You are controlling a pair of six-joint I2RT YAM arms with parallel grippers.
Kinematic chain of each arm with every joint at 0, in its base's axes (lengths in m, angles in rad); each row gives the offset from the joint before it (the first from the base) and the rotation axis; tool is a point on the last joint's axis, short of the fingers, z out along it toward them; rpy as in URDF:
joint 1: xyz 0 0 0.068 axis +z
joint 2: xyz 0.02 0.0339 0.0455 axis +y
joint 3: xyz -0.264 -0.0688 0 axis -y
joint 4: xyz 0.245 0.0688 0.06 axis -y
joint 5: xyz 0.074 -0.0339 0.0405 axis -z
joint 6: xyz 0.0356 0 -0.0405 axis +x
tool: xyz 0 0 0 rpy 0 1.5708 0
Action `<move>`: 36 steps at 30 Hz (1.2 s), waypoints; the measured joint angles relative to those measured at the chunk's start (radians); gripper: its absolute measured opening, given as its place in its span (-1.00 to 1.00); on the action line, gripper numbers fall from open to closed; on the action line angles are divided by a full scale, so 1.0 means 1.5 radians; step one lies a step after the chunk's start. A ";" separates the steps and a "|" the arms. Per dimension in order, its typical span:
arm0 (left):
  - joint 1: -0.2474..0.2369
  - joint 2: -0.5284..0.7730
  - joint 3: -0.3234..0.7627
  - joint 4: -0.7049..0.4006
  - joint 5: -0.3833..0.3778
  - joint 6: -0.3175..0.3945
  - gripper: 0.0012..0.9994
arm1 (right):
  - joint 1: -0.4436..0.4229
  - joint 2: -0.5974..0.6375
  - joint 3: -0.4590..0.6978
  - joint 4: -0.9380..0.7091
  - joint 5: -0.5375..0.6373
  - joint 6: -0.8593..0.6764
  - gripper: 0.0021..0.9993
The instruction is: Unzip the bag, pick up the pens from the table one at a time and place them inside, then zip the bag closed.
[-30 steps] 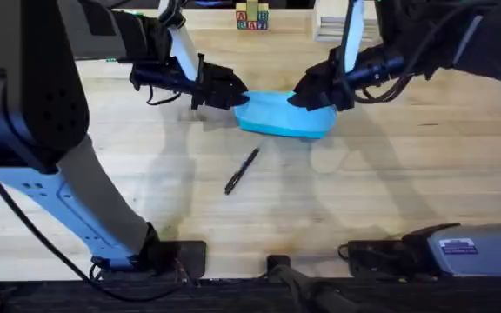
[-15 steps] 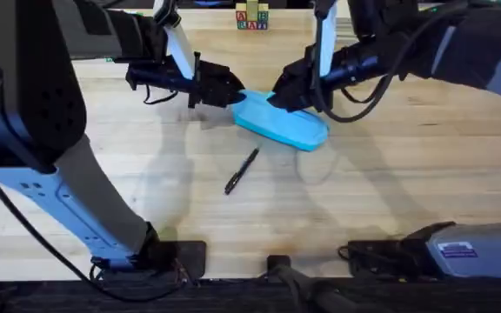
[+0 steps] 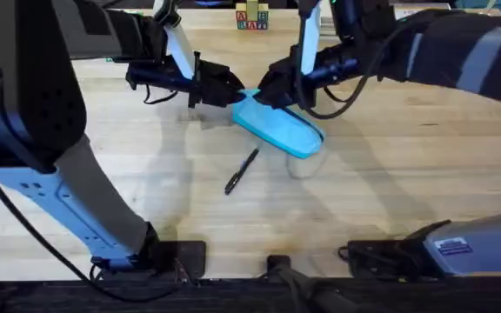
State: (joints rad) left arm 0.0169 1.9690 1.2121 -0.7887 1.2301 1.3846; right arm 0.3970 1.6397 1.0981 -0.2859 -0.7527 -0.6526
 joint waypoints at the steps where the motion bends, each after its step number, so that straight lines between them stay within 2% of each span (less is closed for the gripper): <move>1: 0.000 0.000 0.000 0.000 0.000 0.000 -0.92 | 0.001 0.006 0.000 0.013 -0.003 0.009 -0.94; 7: -0.001 0.000 0.000 0.000 0.000 0.000 -0.92 | 0.005 0.034 0.000 0.079 -0.018 0.063 -0.94; 12: -0.001 0.000 0.000 0.000 -0.002 0.000 -0.92 | 0.005 0.044 0.000 0.091 -0.026 0.089 -0.94; 36: -0.001 0.000 0.000 -0.001 -0.002 0.000 -0.92 | 0.018 0.050 0.000 0.116 -0.021 0.104 -0.94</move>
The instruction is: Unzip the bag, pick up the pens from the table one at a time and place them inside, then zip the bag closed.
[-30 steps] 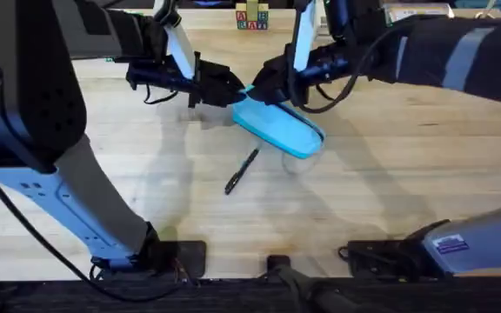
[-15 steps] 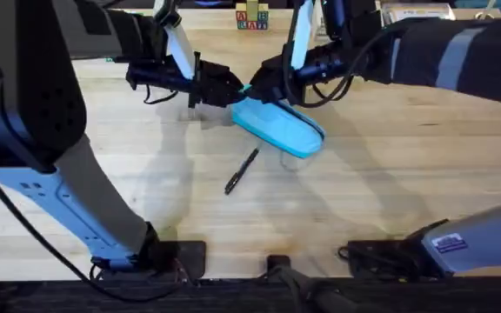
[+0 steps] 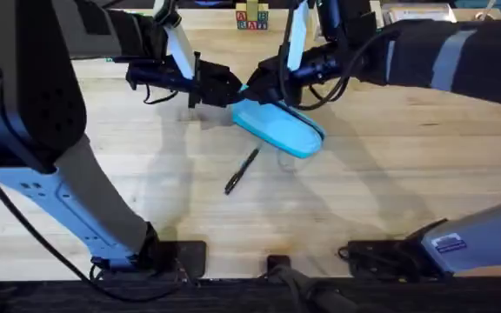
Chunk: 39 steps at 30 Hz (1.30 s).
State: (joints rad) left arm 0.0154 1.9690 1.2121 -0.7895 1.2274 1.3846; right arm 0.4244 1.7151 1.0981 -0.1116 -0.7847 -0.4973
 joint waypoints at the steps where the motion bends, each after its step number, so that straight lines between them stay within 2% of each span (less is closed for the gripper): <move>1: 0.000 0.000 0.000 0.000 0.000 0.000 -0.92 | 0.000 0.000 0.000 0.000 0.000 0.000 -0.94; 6: 0.000 0.000 0.000 0.000 0.000 0.000 -0.92 | 0.000 0.000 0.000 -0.001 0.000 0.000 -0.94; 8: 0.000 0.000 0.000 0.000 0.000 0.000 -0.92 | 0.000 0.000 0.000 -0.001 0.000 0.001 -0.85; 9: 0.000 0.000 0.000 0.000 0.000 0.000 -0.92 | 0.000 0.000 0.000 -0.003 -0.001 0.002 -0.70; 10: 0.000 0.000 0.000 0.000 0.000 0.000 -0.92 | 0.001 0.000 0.000 -0.001 -0.002 0.003 -0.45; 13: -0.004 0.000 0.000 0.000 0.000 0.000 -0.92 | 0.005 0.000 0.001 0.001 -0.006 0.002 0.43; 15: -0.004 0.000 0.000 0.000 0.000 0.000 -0.92 | 0.007 0.000 0.001 0.000 -0.007 0.001 0.93; 17: -0.004 0.000 0.000 0.000 0.000 0.000 -0.92 | 0.008 0.000 0.001 -0.001 -0.008 0.009 0.99; 23: -0.004 0.000 0.000 0.000 0.000 0.000 -0.92 | 0.006 -0.001 0.001 -0.005 -0.009 0.045 1.00; 27: -0.004 0.000 0.000 0.000 0.000 0.000 -0.92 | 0.000 -0.019 0.002 -0.027 0.036 0.076 1.00; 37: -0.004 0.000 0.000 0.000 0.000 0.000 -0.92 | -0.025 -0.141 0.003 -0.150 0.143 0.103 1.00; 39: -0.004 0.000 0.000 0.000 0.000 0.000 -0.92 | -0.038 -0.185 0.003 -0.211 0.155 0.105 1.00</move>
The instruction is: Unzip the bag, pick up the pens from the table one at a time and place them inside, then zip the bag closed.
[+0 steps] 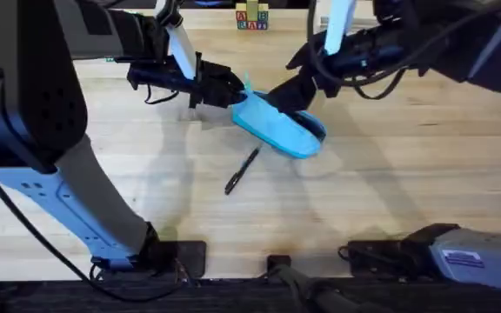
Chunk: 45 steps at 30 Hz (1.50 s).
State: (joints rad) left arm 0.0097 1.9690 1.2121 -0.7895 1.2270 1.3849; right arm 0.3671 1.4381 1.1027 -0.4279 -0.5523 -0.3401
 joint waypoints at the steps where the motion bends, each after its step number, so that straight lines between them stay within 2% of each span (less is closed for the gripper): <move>1: 0.000 0.000 0.000 0.000 0.000 0.000 -0.92 | -0.003 -0.008 0.000 -0.011 0.002 0.000 1.00; 9: 0.000 0.000 0.000 0.000 0.000 0.000 -0.89 | -0.028 -0.066 0.000 -0.116 0.008 0.001 1.00; 10: 0.000 0.000 0.000 0.000 0.000 0.001 -0.77 | -0.030 -0.072 0.000 -0.129 0.008 0.000 1.00; 12: 0.000 0.000 0.000 -0.002 0.000 0.001 -0.27 | -0.035 -0.083 0.000 -0.152 0.009 0.000 1.00; 14: 0.000 0.000 0.000 -0.002 0.000 0.000 0.10 | -0.042 -0.097 0.000 -0.177 0.009 0.001 1.00; 15: 0.000 0.000 0.000 -0.002 0.000 0.002 0.36 | -0.044 -0.102 0.000 -0.187 0.009 0.001 1.00; 16: 0.000 0.000 0.000 -0.003 0.000 0.002 0.71 | -0.046 -0.108 0.000 -0.197 0.009 0.001 1.00; 17: 0.000 0.000 0.000 -0.003 0.000 0.000 0.91 | -0.049 -0.114 0.000 -0.205 0.009 0.001 1.00; 18: 0.000 0.000 0.000 -0.003 0.000 0.000 0.97 | -0.051 -0.119 0.000 -0.211 0.009 0.001 1.00; 35: 0.005 0.000 0.000 -0.007 0.000 0.000 0.99 | -0.058 -0.175 0.000 -0.280 0.009 0.001 1.00; 40: 0.029 -0.029 0.000 -0.025 -0.014 0.000 0.99 | -0.058 -0.182 0.000 -0.282 0.013 0.001 1.00; 45: 0.056 -0.112 0.000 -0.072 -0.046 0.000 0.99 | -0.058 -0.196 0.000 -0.287 0.022 0.001 1.00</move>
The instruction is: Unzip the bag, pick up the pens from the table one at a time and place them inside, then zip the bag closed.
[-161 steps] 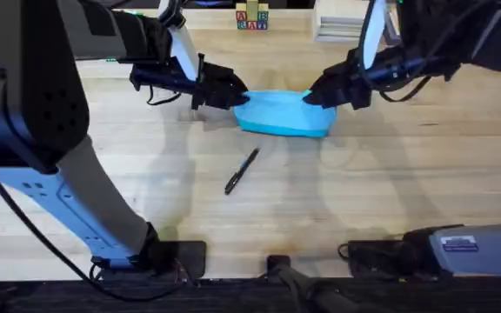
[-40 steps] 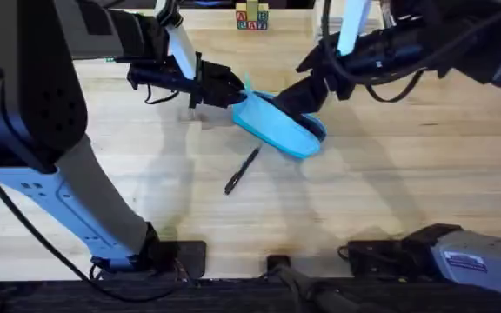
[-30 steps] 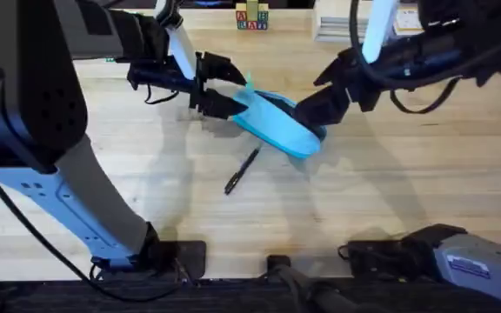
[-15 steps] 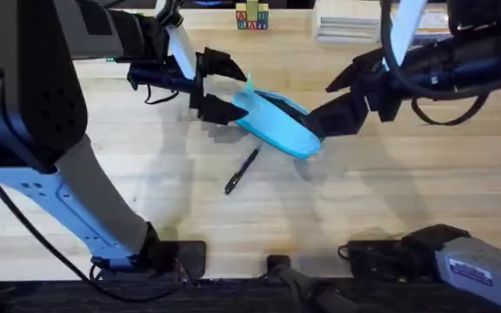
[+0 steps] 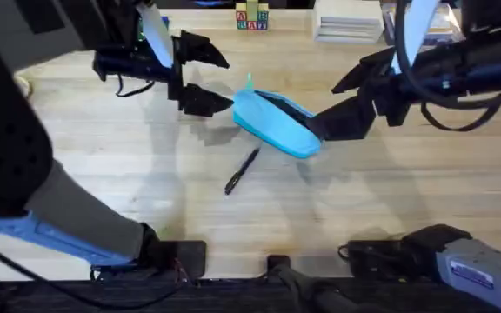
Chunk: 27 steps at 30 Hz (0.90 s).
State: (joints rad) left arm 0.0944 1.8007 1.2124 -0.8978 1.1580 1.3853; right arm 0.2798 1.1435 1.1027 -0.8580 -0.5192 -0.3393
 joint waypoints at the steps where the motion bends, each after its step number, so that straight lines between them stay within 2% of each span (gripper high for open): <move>1: 0.003 -0.015 0.000 -0.012 -0.007 0.000 0.99 | 0.000 -0.004 0.000 -0.004 0.000 0.000 1.00; 14: 0.006 -0.156 0.000 -0.169 -0.136 -0.001 0.99 | 0.000 -0.047 0.000 -0.064 0.002 0.000 1.00; 20: 0.006 -0.216 0.000 -0.192 -0.181 -0.059 0.99 | 0.000 -0.049 0.001 -0.082 0.002 0.000 0.96; 21: 0.006 -0.225 0.000 -0.192 -0.186 -0.074 0.99 | 0.000 -0.049 0.001 -0.082 0.002 0.000 0.90; 23: 0.006 -0.239 0.000 -0.193 -0.193 -0.102 0.99 | 0.000 -0.049 0.001 -0.085 0.002 -0.003 0.64; 25: 0.006 -0.251 0.000 -0.192 -0.196 -0.131 0.99 | 0.000 -0.049 0.001 -0.096 0.002 -0.012 0.21; 27: 0.006 -0.261 0.000 -0.193 -0.199 -0.168 0.99 | 0.000 -0.049 0.001 -0.108 0.002 -0.021 -0.36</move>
State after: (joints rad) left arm 0.1036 1.4099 1.2125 -1.1866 0.8598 1.1336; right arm 0.2798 1.0706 1.1038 -1.0198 -0.5156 -0.3705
